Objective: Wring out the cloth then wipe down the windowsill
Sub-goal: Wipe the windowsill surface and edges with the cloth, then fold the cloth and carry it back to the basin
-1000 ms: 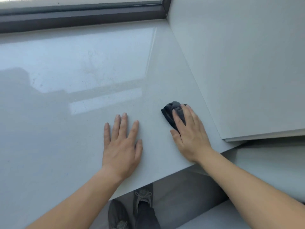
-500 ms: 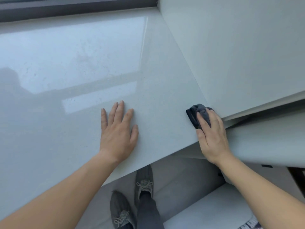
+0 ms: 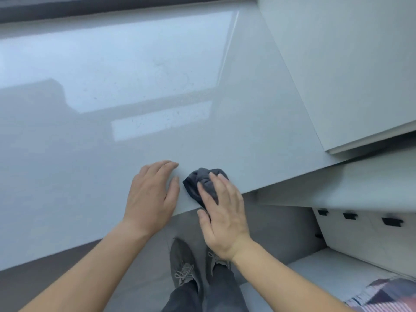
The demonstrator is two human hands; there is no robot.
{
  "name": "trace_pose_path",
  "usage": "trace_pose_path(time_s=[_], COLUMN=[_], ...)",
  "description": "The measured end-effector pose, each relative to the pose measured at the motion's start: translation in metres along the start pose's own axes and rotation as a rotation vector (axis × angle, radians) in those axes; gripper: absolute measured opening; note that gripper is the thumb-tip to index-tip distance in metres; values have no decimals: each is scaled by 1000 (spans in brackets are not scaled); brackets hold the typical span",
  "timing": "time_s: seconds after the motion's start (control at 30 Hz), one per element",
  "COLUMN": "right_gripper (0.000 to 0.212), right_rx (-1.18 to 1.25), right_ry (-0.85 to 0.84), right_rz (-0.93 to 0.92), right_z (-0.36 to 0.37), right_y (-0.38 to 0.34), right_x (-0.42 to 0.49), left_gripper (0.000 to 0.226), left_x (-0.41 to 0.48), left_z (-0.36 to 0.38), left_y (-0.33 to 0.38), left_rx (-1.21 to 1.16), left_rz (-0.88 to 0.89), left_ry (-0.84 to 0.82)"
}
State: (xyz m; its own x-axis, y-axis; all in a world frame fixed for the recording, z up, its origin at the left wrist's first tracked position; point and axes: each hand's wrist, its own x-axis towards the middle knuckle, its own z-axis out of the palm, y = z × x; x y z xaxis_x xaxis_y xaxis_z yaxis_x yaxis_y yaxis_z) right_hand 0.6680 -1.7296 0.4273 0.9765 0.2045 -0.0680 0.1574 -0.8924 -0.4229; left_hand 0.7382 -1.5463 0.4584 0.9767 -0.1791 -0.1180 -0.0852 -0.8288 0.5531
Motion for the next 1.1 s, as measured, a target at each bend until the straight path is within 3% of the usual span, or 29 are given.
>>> trace_pose_path(time_s=[0.13, 0.2, 0.3, 0.37, 0.47, 0.63, 0.7, 0.83, 0.97, 1.1], right_gripper=[50, 48, 33, 28, 19, 16, 19, 21, 8, 9], right_rx=[326, 530, 490, 396, 381, 666, 842, 1014, 987, 976], right_ry=[-133, -79, 98, -12, -126, -163, -253, -489, -522, -646], right_rz=[-57, 60, 335, 501, 597, 724, 759, 674, 453, 296], right_z=[-34, -54, -69, -70, -66, -77, -90, -119, -144, -149], right_y=[14, 21, 27, 27, 20, 11, 7, -18, -75, -158], right_x=[1, 0, 5, 12, 14, 20, 26, 44, 59, 65], left_gripper=[38, 42, 53, 59, 55, 37, 37, 36, 26, 24], left_x=[-15, -12, -1, 9, 19, 21, 12, -25, -73, -126], left_z=[-7, -4, 2, 5, 8, -1, -14, -56, -107, -160], left_y=[13, 26, 48, 59, 70, 72, 69, 60, 51, 27], left_rx=[-71, -98, -93, -48, 5, -58, -221, -678, -856, -1051], left_rz=[-99, -136, -209, -269, -353, -464, -531, -655, -668, -735], left_ry=[-66, -116, -167, -200, -239, -331, -324, -200, 16, 224])
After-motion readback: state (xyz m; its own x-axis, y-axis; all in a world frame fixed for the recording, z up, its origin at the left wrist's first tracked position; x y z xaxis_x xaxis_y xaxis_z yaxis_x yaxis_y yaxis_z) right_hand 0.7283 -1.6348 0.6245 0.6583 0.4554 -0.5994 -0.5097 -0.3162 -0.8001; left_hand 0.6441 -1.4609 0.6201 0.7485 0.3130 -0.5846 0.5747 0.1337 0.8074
